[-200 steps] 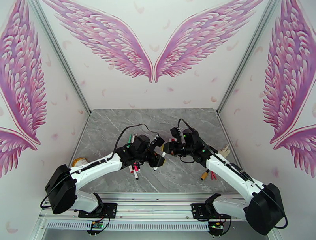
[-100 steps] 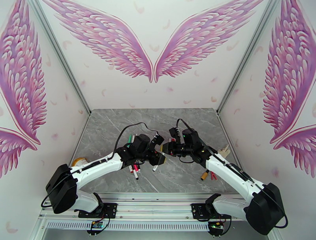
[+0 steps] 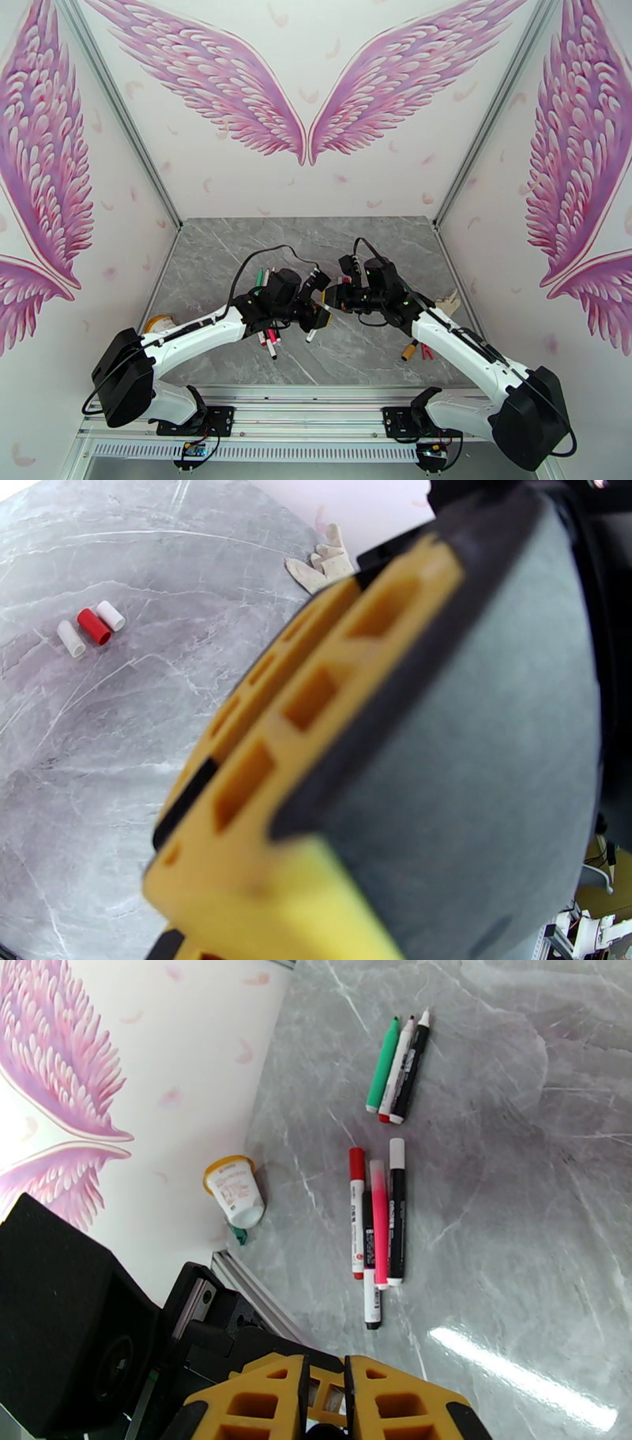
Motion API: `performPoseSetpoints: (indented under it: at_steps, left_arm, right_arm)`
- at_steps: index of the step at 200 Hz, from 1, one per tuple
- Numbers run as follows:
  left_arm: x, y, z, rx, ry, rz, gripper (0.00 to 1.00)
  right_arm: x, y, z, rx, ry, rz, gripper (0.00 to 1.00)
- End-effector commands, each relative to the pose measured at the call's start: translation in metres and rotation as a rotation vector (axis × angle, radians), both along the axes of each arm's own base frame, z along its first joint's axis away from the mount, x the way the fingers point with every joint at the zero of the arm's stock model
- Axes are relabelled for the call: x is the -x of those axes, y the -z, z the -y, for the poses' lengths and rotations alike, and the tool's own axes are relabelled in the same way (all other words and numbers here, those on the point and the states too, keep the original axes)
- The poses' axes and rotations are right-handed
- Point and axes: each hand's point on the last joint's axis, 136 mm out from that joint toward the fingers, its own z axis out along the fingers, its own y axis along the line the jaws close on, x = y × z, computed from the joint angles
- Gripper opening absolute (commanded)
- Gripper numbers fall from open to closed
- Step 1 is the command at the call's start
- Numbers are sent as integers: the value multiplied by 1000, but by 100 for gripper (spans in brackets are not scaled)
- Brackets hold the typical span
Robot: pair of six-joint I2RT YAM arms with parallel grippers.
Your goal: Open the pen caps
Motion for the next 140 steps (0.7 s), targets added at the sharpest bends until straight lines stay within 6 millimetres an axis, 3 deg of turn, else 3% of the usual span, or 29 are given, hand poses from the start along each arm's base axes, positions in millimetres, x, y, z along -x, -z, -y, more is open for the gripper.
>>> performPoseSetpoints:
  at_steps: [1, 63, 127, 140]
  left_arm:
    - [3, 7, -5, -8, 4, -15, 13]
    - [15, 10, -8, -25, 35, 10, 11]
    - [14, 4, -9, -15, 34, 35, 11]
    - [15, 4, -8, -16, 35, 34, 11]
  right_arm:
    - [-3, -14, 2, -1, 36, 33, 12]
    - [-7, -24, 6, -4, 70, 58, 19]
    - [-5, -28, 4, -13, 52, 62, 24]
    - [-5, -28, 4, -14, 52, 63, 29]
